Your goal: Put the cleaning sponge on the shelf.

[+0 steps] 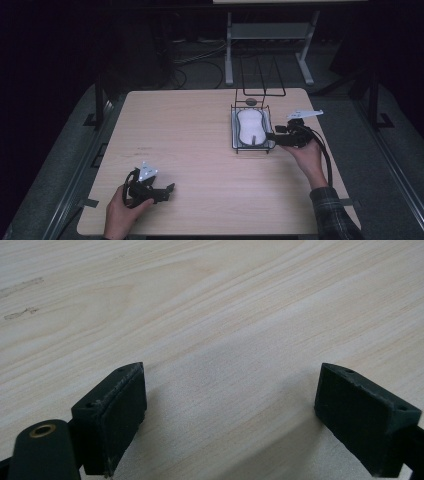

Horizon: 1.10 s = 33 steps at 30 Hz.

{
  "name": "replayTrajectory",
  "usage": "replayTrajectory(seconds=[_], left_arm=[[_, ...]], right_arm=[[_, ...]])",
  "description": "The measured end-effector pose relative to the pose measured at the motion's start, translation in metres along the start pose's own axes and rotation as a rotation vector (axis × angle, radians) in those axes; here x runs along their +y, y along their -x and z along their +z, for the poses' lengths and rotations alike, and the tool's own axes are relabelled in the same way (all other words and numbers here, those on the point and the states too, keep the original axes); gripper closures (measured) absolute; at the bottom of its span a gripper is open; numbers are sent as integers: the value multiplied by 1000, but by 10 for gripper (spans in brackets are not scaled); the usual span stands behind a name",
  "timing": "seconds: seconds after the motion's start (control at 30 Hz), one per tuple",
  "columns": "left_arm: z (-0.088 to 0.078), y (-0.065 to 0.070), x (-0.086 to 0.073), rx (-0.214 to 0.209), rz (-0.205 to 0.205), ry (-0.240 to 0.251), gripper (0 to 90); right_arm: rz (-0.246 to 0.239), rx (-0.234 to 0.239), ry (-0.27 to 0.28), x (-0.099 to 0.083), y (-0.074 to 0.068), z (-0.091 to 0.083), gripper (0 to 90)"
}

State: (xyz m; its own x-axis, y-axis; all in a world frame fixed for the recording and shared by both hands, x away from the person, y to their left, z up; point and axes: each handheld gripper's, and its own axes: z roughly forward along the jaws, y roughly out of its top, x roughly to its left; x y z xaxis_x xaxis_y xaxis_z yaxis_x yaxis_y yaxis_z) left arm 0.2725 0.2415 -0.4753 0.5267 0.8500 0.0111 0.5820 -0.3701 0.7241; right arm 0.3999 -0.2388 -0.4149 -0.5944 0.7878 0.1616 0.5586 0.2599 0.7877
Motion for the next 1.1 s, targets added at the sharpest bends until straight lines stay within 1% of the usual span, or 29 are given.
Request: replayTrajectory(seconds=[0.07, 0.13, 0.17, 0.3, 0.43, 0.57, 0.67, 0.73, 0.77, 0.83, 0.9, 0.97, 1.0, 1.1], left_arm=[[0, 0, 0, 0, 0, 0, 125], [0, 0, 0, 0, 0, 0, 125], [0, 0, 0, 0, 0, 0, 125], [0, 0, 0, 0, 0, 0, 125], [0, 0, 0, 0, 1, 0, 125], [0, 0, 0, 0, 0, 0, 125], [0, 0, 0, 0, 0, 0, 125], [0, 0, 0, 0, 0, 0, 125], [0, 0, 0, 0, 0, 0, 125], [0, 0, 0, 0, 1, 0, 125], [0, 0, 0, 0, 0, 0, 125], [0, 0, 0, 0, 0, 1, 125], [0, 0, 0, 0, 0, 0, 125], [0, 0, 0, 0, 4, 0, 126]], right_arm=[[13, -12, -7, -3, -1, -5, 332], [10, -22, -12, -6, -1, -9, 303], [16, -23, -16, -7, -2, -12, 285], [6, -31, -27, -16, -3, -20, 225], [12, -34, -30, -27, -6, -28, 188], [1, -35, -37, -37, -8, -36, 141], [-6, -35, -36, -45, -10, -43, 129], [-1, -59, -56, -49, -13, -46, 111], [-7, -61, -59, -51, -14, -48, 105], [-4, -54, -46, -57, -15, -53, 93], [-4, -64, -49, -63, -16, -55, 63], [-3, -62, -31, -71, -17, -59, 47], [-8, -66, -34, -74, -18, -59, 30], [-15, -72, -36, -85, -21, -63, 26]])
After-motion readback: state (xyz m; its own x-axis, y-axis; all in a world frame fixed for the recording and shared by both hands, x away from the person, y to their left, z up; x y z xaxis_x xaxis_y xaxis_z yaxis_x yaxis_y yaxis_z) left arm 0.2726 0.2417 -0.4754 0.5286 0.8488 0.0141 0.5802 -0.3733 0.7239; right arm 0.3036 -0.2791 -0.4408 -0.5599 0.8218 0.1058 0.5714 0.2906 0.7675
